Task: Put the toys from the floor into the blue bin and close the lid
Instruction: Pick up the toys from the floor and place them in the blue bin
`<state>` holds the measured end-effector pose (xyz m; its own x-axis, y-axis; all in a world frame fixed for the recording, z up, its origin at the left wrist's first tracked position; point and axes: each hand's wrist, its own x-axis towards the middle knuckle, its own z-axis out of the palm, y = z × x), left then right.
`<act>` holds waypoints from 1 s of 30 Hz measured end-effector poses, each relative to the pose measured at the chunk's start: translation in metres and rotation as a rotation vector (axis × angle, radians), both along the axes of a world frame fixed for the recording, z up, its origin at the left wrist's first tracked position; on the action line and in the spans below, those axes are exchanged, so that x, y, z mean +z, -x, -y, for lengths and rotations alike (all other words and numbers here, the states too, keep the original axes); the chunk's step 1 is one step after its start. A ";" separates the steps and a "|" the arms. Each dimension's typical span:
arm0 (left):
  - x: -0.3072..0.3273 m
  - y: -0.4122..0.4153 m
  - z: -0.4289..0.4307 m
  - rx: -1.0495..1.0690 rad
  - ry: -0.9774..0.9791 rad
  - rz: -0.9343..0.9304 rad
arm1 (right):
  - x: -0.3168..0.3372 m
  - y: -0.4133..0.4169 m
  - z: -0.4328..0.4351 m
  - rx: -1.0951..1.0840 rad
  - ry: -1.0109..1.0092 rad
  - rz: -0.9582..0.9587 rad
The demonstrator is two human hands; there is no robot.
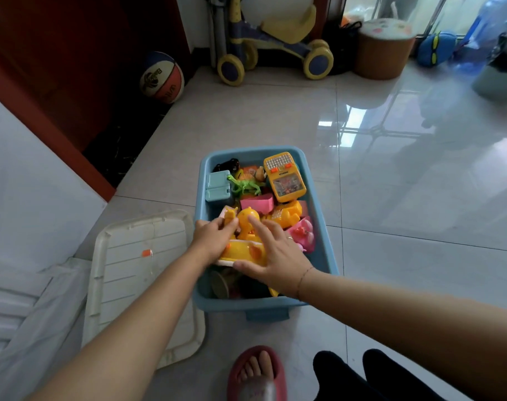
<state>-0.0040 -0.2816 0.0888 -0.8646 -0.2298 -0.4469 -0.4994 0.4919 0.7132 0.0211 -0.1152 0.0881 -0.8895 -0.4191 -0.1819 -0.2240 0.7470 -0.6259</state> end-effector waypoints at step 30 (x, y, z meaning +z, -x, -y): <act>-0.025 0.064 0.035 -0.697 0.752 -0.442 | -0.015 0.029 -0.008 0.354 -0.227 -0.164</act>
<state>-0.0681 -0.3166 0.0639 -0.9585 0.2844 -0.0193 0.2776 0.9468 0.1625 -0.0082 -0.1069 0.0733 -0.7235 -0.6683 -0.1727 -0.5730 0.7210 -0.3896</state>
